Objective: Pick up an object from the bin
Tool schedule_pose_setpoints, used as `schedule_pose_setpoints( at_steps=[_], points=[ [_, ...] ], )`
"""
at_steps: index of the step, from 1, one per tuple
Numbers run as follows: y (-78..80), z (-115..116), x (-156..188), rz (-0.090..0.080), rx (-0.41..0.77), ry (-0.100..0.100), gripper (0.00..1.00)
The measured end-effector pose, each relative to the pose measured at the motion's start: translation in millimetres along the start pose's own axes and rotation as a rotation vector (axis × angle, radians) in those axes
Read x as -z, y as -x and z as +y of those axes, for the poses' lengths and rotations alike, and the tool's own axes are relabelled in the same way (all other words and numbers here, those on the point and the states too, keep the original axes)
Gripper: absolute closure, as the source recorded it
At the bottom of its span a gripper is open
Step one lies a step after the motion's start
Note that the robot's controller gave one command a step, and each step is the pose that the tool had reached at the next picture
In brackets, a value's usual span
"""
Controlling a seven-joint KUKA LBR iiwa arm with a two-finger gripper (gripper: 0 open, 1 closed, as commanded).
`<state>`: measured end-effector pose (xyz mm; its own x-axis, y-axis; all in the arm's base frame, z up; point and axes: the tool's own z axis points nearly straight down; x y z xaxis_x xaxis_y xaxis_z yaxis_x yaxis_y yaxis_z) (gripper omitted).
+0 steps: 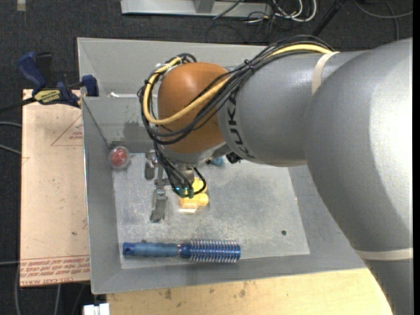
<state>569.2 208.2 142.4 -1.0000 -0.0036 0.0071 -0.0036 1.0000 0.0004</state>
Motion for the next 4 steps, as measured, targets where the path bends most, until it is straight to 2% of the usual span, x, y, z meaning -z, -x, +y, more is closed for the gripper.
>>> schedule_pose_setpoints(
  at_steps=[1, 2, 3, 4],
  points=[
    [-67.1, -68.3, -72.3, -0.005, 0.192, 0.0, 0.0],
    [-76.9, -103.9, -41.8, -0.008, 0.147, 0.0, 0.0],
    [-88.6, -98.1, -43.5, -0.007, 0.13, 0.001, 0.0],
    [-81.7, -89.6, -71.8, -0.021, 0.194, 0.001, 0.0]
  ],
)
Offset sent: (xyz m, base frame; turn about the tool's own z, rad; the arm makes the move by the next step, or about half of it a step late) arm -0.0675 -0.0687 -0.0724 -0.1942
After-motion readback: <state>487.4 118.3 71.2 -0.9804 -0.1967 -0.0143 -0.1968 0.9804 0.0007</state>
